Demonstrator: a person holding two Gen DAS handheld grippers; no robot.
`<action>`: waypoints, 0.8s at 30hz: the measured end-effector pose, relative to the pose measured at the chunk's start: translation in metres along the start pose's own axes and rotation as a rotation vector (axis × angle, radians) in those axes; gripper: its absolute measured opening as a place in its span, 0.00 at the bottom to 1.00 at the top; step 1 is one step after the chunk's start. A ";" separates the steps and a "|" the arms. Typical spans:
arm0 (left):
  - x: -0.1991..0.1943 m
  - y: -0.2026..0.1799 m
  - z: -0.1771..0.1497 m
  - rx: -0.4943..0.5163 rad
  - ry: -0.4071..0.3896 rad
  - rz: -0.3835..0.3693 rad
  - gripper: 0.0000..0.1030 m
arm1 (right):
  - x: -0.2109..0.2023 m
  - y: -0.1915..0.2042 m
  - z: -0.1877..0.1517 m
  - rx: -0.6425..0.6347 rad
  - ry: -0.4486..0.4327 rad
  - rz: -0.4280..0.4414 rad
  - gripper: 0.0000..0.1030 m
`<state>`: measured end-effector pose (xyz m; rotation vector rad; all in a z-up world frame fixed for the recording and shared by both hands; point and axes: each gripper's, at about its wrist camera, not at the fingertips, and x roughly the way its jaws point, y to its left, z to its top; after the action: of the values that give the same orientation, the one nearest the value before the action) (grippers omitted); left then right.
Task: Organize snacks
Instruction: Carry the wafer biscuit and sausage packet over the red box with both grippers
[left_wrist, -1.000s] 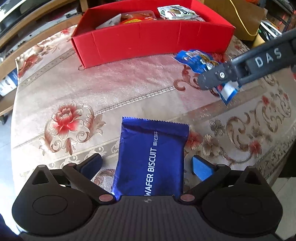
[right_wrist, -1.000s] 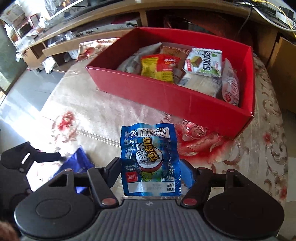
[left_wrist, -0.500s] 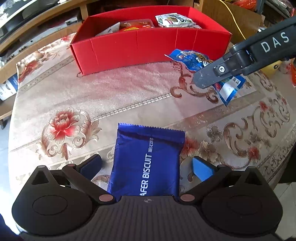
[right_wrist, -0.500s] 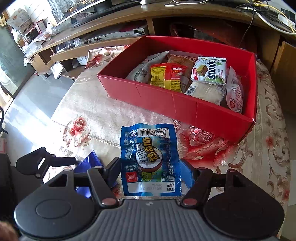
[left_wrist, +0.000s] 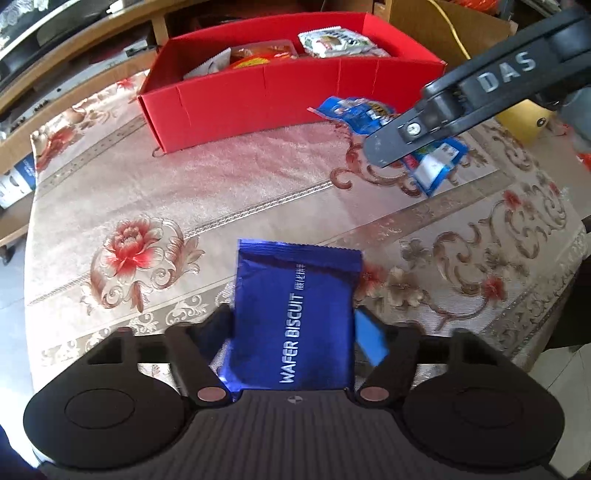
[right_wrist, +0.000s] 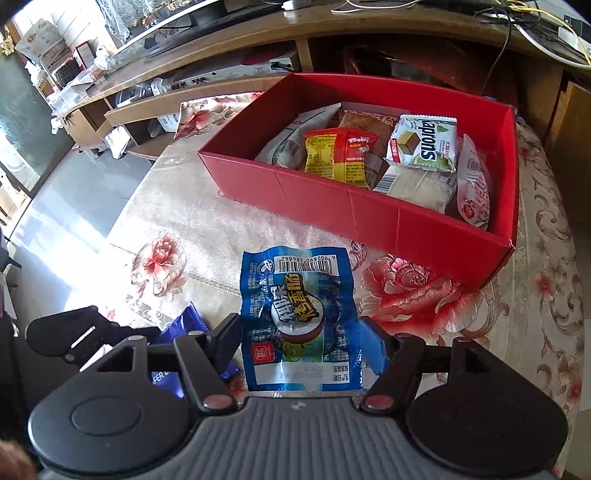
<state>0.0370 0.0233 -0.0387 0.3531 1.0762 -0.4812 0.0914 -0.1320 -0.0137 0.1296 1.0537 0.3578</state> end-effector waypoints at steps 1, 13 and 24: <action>-0.001 -0.002 -0.001 0.005 -0.001 0.008 0.69 | 0.000 0.001 0.000 -0.004 0.000 0.001 0.74; -0.011 0.001 0.004 -0.025 -0.036 0.020 0.65 | -0.008 0.001 0.000 -0.007 -0.029 -0.004 0.74; -0.025 0.010 0.027 -0.110 -0.129 0.003 0.65 | -0.016 -0.002 0.004 0.004 -0.070 -0.012 0.74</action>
<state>0.0529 0.0234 -0.0044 0.2233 0.9722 -0.4339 0.0883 -0.1389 0.0016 0.1385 0.9854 0.3375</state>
